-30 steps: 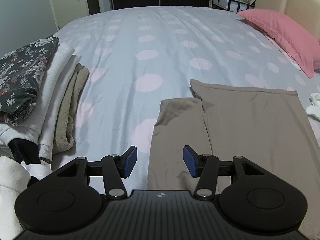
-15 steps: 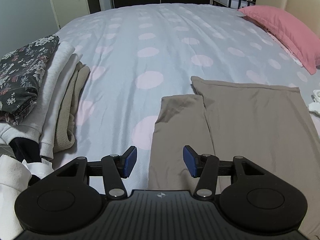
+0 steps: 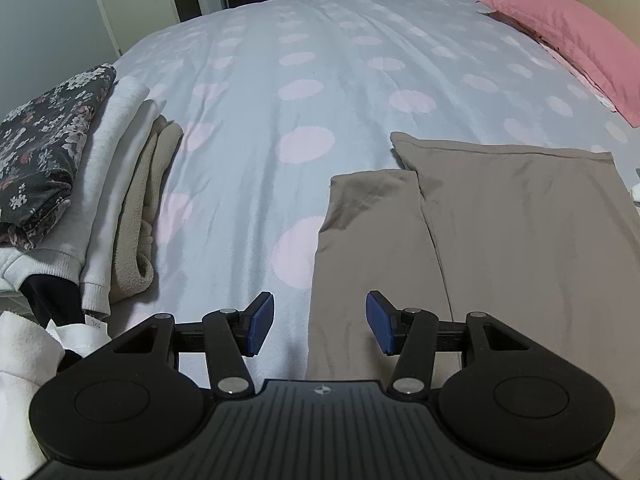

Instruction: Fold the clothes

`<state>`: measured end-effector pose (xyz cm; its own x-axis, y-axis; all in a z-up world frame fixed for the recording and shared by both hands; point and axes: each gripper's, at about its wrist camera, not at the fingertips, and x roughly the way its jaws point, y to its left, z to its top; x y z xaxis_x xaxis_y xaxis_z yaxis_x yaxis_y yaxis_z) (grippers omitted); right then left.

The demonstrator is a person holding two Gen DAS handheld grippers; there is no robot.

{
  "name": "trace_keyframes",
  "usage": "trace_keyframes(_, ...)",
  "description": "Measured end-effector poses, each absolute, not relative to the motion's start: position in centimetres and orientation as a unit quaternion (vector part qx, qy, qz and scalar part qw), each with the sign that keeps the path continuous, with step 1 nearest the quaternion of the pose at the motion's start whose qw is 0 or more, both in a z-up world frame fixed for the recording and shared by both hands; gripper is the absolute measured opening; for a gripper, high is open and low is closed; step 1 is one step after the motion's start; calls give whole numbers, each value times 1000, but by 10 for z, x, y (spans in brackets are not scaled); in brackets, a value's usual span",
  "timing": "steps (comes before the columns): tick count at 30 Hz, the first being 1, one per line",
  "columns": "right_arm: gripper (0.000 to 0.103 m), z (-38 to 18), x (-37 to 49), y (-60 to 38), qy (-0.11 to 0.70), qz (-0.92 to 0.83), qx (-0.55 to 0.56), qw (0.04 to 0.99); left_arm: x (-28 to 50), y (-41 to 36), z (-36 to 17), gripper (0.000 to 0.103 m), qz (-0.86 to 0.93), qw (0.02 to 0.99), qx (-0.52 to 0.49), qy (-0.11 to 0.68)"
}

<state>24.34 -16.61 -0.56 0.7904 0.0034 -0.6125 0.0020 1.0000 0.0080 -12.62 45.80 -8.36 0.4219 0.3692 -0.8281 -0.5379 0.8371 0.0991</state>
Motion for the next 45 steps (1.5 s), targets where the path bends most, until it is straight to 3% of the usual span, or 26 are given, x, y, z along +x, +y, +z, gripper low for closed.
trace_keyframes(13, 27, -54, 222, -223, 352, -1, 123, 928, -127, 456, -86, 49, 271, 834, -85, 474)
trace_keyframes(15, 21, -61, 224, -220, 357, 7, 136, 924, -126, 456, -88, 49, 272, 830, -81, 479)
trace_keyframes(16, 4, -62, 225, -218, 356, 8, 134, 925, -125, 456, -89, 49, 273, 829, -79, 482)
trace_keyframes(17, 2, -60, 224, -215, 351, 8, 130, 927, -125, 456, -90, 49, 273, 828, -78, 483)
trace_keyframes(24, 2, -9, 193, -202, 246, -33, 72, 966, -125, 456, -88, 49, 268, 833, -78, 478)
trace_keyframes(28, 2, -14, 197, -197, 266, -41, 50, 962, -125, 451, -84, 49, 265, 835, -74, 476)
trace_keyframes(37, 16, -14, 189, -189, 308, -48, 34, 949, -133, 457, -78, 49, 280, 837, -88, 463)
trace_keyframes(40, 33, -7, 174, -177, 314, -23, 36, 949, -134, 460, -79, 49, 286, 836, -92, 460)
trace_keyframes(45, 51, -1, 145, -140, 340, 68, 42, 937, -138, 464, -80, 49, 295, 837, -99, 450)
